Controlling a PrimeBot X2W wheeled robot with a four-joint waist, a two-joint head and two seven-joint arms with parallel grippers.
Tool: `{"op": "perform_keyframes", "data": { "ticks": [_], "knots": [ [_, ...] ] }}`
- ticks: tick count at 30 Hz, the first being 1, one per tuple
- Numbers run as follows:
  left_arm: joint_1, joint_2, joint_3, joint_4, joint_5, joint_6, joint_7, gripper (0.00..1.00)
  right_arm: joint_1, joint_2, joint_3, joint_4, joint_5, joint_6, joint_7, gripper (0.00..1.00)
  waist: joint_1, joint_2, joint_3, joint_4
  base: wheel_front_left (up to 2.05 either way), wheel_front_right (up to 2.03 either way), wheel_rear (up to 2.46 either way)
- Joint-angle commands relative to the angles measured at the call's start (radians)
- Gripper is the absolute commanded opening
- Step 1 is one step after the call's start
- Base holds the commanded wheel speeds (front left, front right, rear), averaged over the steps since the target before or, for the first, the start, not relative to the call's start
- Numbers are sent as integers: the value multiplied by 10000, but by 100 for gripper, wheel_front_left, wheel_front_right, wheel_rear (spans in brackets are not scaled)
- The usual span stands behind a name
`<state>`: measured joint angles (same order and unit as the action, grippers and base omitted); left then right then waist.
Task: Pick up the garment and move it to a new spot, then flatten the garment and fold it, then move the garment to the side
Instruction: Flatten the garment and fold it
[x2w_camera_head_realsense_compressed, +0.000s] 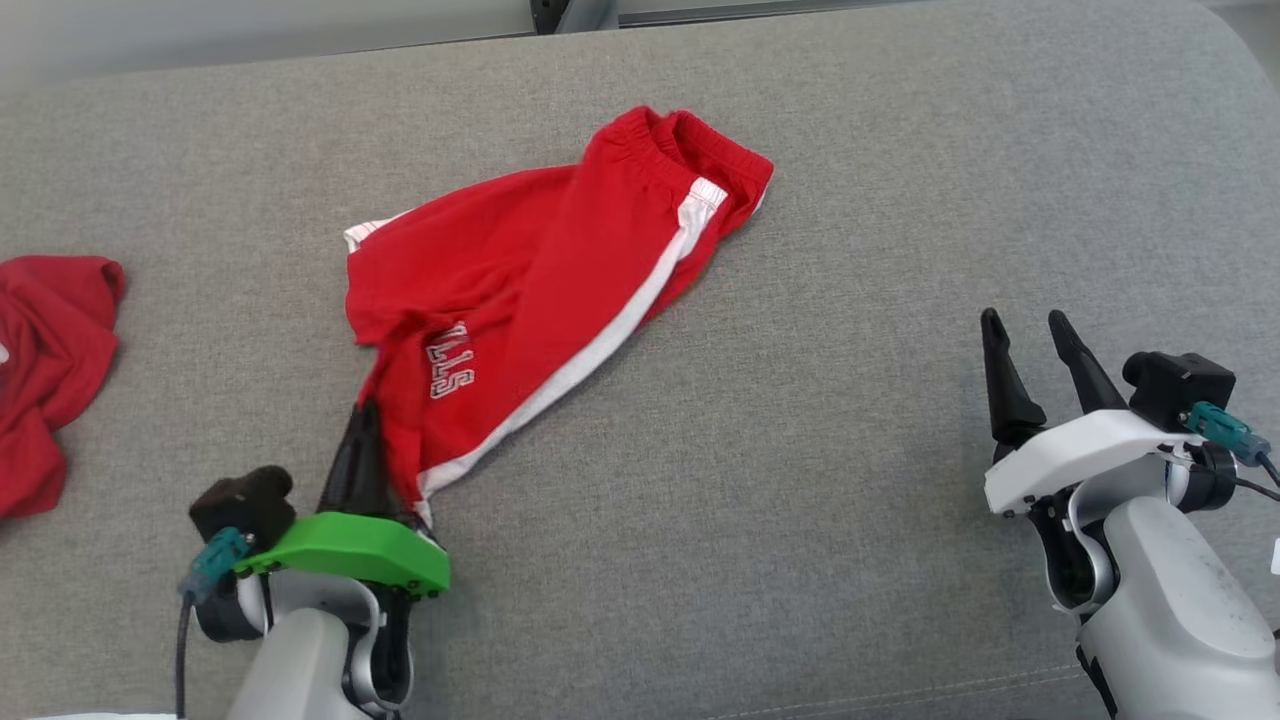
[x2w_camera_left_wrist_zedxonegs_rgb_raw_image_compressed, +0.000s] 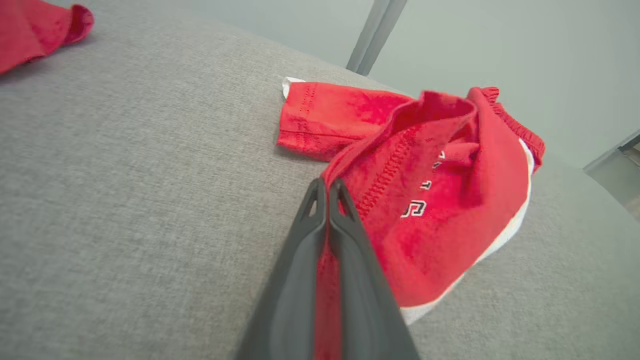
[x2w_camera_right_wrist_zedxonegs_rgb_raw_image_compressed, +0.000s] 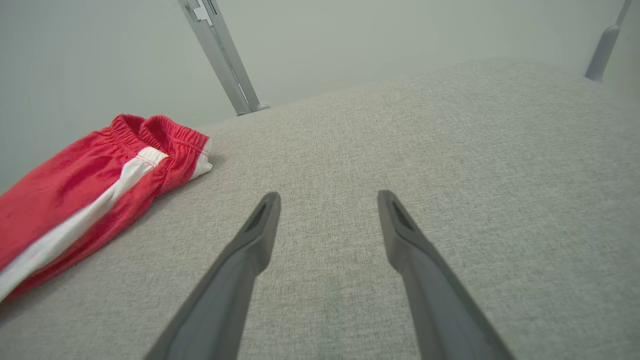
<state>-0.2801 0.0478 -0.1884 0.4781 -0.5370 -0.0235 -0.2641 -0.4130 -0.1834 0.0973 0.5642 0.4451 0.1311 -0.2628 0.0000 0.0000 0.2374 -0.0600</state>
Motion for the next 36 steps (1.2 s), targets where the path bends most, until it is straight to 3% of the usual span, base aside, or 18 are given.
{"op": "perform_keyframes", "data": {
  "ticks": [1, 5, 6, 7, 8, 10, 16, 17, 18, 19, 25, 28, 31, 36],
  "knots": [
    [-331, 47, 435, 227, 1, 96, -2, 0, -21, -30, 56, 36, 50, -7, -27, 100, 0, 0, 86, -36, 0, 0, 0],
    [-849, 50, 1178, 1277, 47, 202, -4, 0, -159, -65, 223, 141, 112, -7, -27, 100, 0, 0, 265, -177, 0, 0, 0],
    [-1069, 63, 1353, 1451, 199, 192, -4, 3, -211, -82, 260, 145, 112, -7, -27, 100, 0, 0, 324, -223, 0, 0, 0],
    [-1220, 57, 1528, 1667, 278, 129, -2, 15, -251, -86, 286, 144, 119, -7, -27, 100, 0, 0, 388, -270, 0, 0, 0],
    [-1359, 52, 1711, 1803, 287, 62, -4, 15, -265, -102, 295, 146, 130, -7, -27, 100, 0, 0, 446, -309, 0, 0, 0],
    [-1644, 54, 2012, 2019, 698, -40, -2, 0, -275, -145, 310, 127, 155, -7, -27, 100, 0, 0, 534, -353, 0, 0, 0],
    [-2280, 164, 2683, 2225, 1662, -240, -2, 5, -274, -199, 291, 0, 155, -7, -27, 100, 0, 0, 648, -404, 0, 0, 0],
    [-2376, 198, 2800, 2249, 1834, -259, -2, 14, -271, -172, 284, -24, 118, -7, -27, 100, 0, 0, 653, -402, 0, 0, 0],
    [-2464, 234, 2944, 2247, 2003, -254, -2, 43, -255, -129, 301, -45, 92, -7, -27, 100, 0, 0, 655, -397, 0, 0, 0],
    [-2566, 271, 3061, 2171, 2181, -252, -2, 100, -242, -90, 320, -73, 73, -7, -27, 100, 0, 0, 651, -384, 0, 0, 0],
    [-2589, 156, 4154, 1902, 2533, -31, -2, 100, -115, 88, 543, -281, 162, -7, -27, 100, 0, 0, 531, -96, 0, 0, 0],
    [-2302, 82, 4364, 1667, 2732, -200, -2, 100, -231, 152, 858, -394, 215, -7, -27, 100, 0, 0, 549, 174, 0, 0, 0],
    [-2062, 63, 4295, 1376, 2833, -410, -2, 100, -557, 124, 1212, -448, 273, -7, -27, 100, 0, 0, 654, 585, 0, 0, 0],
    [-1382, 37, 3122, 804, 1734, -464, -2, 100, -1161, 92, 1848, -183, 465, -7, -27, 100, 0, 0, 844, 1350, 0, 0, 0]
  ]
}}
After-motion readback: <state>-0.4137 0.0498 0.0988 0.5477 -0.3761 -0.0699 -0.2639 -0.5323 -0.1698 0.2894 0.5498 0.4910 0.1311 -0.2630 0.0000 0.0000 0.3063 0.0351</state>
